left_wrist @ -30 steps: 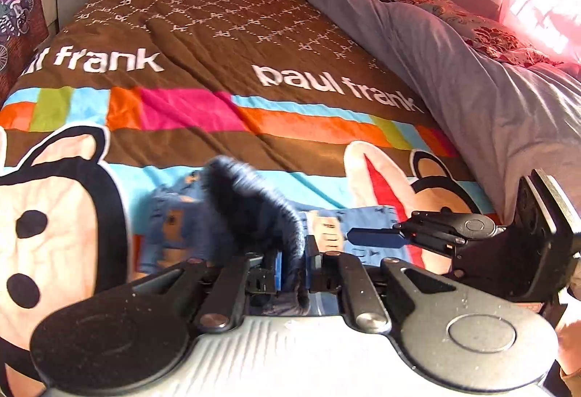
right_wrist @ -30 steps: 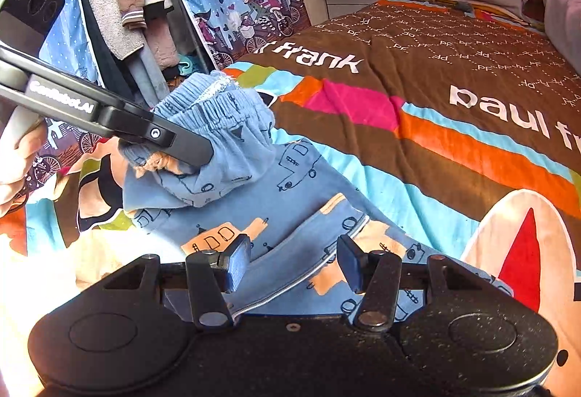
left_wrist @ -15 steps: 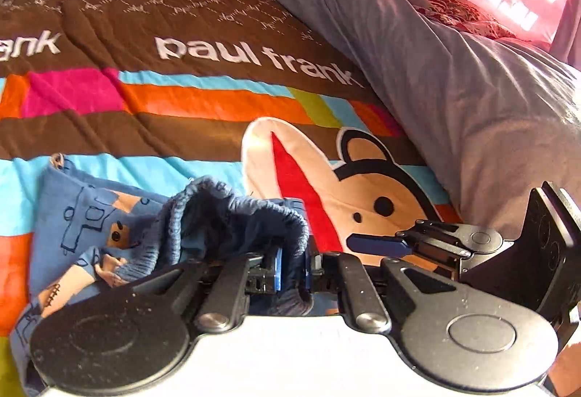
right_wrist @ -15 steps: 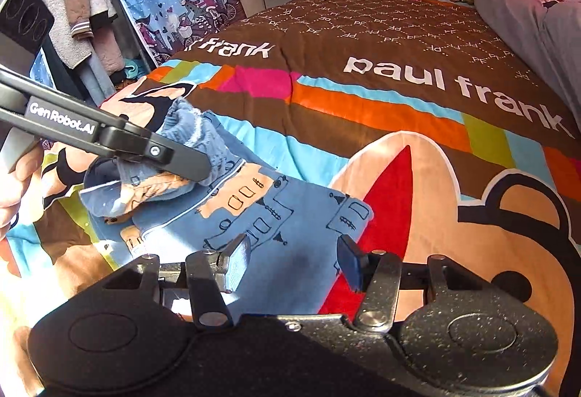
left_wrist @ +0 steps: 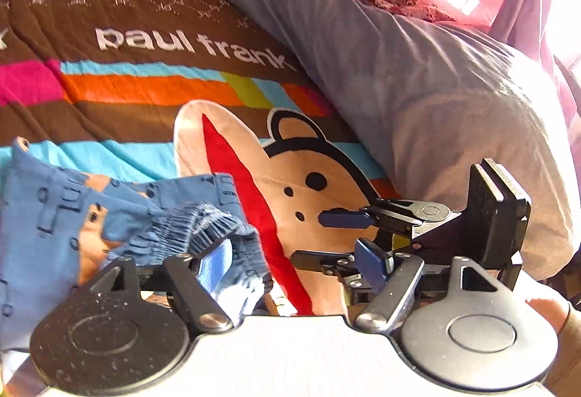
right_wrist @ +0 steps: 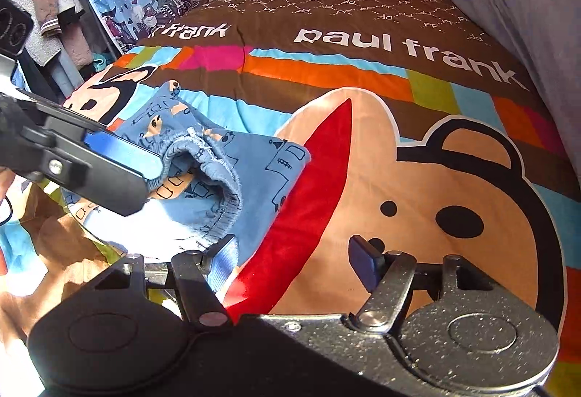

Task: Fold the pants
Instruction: 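Open the left gripper and withdraw both grippers from the pants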

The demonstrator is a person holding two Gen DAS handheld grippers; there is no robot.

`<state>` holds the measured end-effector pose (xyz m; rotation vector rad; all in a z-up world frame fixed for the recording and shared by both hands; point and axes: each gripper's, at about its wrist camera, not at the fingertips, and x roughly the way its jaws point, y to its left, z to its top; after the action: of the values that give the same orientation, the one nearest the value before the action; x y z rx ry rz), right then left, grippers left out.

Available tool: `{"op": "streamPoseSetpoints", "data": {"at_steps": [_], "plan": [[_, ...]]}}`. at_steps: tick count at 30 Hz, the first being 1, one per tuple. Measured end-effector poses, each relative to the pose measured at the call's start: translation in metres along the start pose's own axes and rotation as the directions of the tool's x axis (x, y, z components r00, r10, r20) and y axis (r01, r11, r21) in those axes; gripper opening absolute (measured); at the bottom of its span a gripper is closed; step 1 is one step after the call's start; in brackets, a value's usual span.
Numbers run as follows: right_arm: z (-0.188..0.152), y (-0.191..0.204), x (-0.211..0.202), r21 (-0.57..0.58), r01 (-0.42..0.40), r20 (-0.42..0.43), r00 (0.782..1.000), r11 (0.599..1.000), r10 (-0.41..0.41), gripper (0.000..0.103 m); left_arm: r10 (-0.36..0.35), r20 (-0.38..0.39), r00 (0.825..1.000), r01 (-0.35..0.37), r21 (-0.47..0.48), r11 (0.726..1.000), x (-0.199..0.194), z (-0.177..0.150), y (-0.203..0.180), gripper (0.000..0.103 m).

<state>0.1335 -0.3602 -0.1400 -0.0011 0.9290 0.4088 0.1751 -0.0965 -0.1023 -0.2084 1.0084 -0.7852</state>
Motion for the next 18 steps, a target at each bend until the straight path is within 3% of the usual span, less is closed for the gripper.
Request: {"op": "streamPoseSetpoints", "data": {"at_steps": [3, 6, 8, 9, 11, 15, 18], "plan": [[0.011, 0.008, -0.012, 0.041, -0.066, 0.054, 0.997, 0.997, 0.064, 0.069, 0.162, 0.054, 0.985, -0.166, 0.078, 0.983, -0.025, -0.004, 0.015, 0.083], [0.02, 0.016, -0.006, 0.157, -0.238, 0.094, 0.97, 0.959, 0.225, 0.069, 0.253, 0.039, 0.967, -0.256, 0.091, 0.962, -0.035, -0.012, 0.037, 0.083], [0.023, 0.014, 0.01, 0.285, -0.36, 0.121, 0.933, 0.888, 0.34, 0.069, 0.237, 0.029, 0.971, -0.239, 0.113, 0.965, -0.037, -0.019, 0.044, 0.083], [0.024, 0.011, 0.021, 0.358, -0.422, 0.133, 0.906, 0.833, 0.401, 0.069, 0.214, 0.022, 0.976, -0.216, 0.126, 0.968, -0.035, -0.021, 0.045, 0.083], [0.025, 0.005, 0.046, 0.468, -0.481, 0.136, 0.868, 0.741, 0.478, 0.069, 0.188, 0.003, 0.982, -0.186, 0.156, 0.97, -0.027, -0.024, 0.046, 0.083], [0.036, -0.006, 0.078, 0.564, -0.475, 0.15, 0.863, 0.676, 0.482, 0.068, 0.11, -0.06, 0.992, -0.099, 0.165, 0.981, -0.004, -0.029, 0.049, 0.083], [0.049, -0.03, 0.076, 0.601, -0.491, 0.257, 0.866, 0.63, 0.43, 0.062, 0.066, -0.072, 0.995, -0.048, 0.223, 0.974, 0.003, -0.034, 0.036, 0.083]]}}
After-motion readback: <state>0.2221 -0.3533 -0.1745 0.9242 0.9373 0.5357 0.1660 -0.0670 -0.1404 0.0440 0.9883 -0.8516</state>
